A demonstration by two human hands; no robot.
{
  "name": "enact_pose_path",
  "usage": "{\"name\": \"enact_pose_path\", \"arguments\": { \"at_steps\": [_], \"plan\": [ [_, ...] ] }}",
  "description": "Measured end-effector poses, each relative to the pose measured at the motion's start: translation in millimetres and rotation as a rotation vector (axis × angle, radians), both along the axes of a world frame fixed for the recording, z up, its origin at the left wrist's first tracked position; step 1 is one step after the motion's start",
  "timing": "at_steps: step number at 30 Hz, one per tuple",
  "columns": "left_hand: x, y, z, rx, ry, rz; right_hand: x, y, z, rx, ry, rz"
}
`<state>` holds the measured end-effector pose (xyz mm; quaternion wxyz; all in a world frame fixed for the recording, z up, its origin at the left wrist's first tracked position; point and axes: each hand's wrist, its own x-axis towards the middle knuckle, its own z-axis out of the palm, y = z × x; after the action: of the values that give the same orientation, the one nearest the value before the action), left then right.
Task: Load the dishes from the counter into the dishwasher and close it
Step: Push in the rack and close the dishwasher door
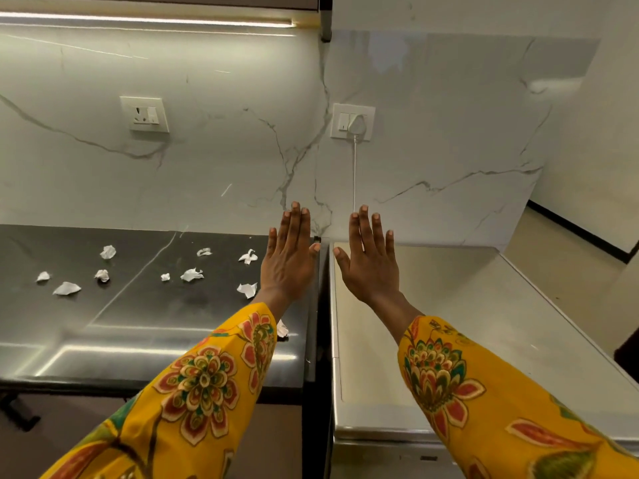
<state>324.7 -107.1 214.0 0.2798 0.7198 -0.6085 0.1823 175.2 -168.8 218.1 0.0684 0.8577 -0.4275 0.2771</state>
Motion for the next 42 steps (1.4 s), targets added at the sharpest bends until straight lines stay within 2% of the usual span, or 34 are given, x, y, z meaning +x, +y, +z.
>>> {"name": "enact_pose_path", "arguments": {
  "at_steps": [7, 15, 22, 29, 37, 42],
  "plan": [
    [18.1, -27.7, 19.6, -0.038, -0.016, 0.007, 22.7, -27.3, 15.8, -0.052, -0.034, -0.003],
    [41.5, -88.0, 31.6, -0.169, -0.094, 0.018, 43.0, -82.8, 42.4, -0.113, -0.049, 0.004],
    [58.7, -149.1, 48.3, -0.122, -0.089, 0.032, 57.4, -153.7, 54.1, -0.110, -0.040, 0.017],
    [79.7, -219.3, 60.4, -0.164, -0.120, 0.038, 82.3, -222.3, 51.2, -0.075, -0.018, 0.050],
    [90.8, -271.0, 70.8, -0.017, -0.098, 0.074, 116.5, -291.1, 75.2, -0.038, 0.071, 0.015],
    [104.3, -296.1, 75.6, 0.009, -0.077, 0.114, 139.9, -326.2, 87.6, -0.128, 0.127, 0.020]
  ]
}}
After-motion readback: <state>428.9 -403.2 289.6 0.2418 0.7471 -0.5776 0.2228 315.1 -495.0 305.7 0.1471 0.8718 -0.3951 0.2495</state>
